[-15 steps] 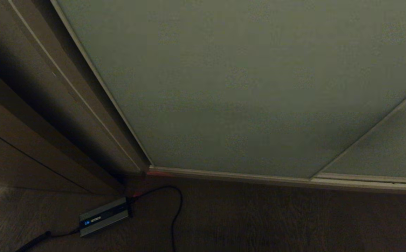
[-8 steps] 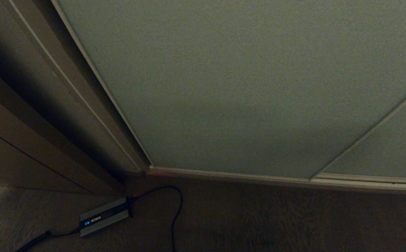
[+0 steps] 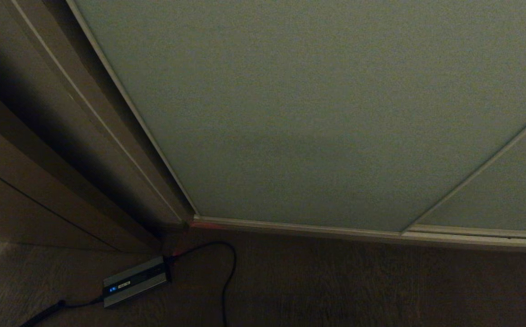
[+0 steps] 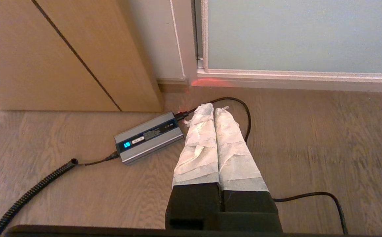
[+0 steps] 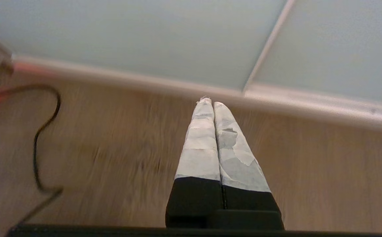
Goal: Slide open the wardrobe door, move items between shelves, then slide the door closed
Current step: Open the door
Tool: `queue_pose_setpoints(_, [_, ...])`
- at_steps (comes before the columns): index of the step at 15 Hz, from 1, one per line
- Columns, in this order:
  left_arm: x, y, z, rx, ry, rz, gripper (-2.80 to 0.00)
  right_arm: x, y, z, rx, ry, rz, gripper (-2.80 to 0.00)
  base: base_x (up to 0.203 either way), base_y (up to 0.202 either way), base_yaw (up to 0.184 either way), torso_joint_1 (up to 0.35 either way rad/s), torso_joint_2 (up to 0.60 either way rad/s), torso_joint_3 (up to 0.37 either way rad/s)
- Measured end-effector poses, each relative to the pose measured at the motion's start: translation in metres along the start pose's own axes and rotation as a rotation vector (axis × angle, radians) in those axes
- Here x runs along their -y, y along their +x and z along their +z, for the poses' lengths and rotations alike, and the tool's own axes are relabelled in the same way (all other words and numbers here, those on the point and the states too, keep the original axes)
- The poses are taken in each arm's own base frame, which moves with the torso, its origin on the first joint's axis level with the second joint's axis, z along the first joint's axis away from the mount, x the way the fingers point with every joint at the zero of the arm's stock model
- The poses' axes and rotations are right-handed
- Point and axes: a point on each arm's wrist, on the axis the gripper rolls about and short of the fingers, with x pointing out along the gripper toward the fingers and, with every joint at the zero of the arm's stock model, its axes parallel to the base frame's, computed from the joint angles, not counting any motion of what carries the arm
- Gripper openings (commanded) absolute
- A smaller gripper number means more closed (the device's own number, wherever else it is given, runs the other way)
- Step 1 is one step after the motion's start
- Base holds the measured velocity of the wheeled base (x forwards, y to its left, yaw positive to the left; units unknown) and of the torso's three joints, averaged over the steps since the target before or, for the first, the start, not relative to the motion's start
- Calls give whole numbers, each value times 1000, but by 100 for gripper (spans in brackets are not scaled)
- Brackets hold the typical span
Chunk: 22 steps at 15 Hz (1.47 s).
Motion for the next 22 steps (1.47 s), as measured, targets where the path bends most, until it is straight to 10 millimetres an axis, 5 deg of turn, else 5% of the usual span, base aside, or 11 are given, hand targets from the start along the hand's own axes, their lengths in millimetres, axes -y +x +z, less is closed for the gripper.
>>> queue_pose_setpoints(5, [0, 0, 0, 0, 0, 0, -280, -3, -39, -51, 3, 10, -49, -280, 0, 0, 0, 0, 0, 0])
queue_pose_setpoints(22, [0, 0, 0, 0, -15, 3, -280, -3, -45, -57, 63, 8, -44, -280, 0, 0, 0, 0, 0, 0])
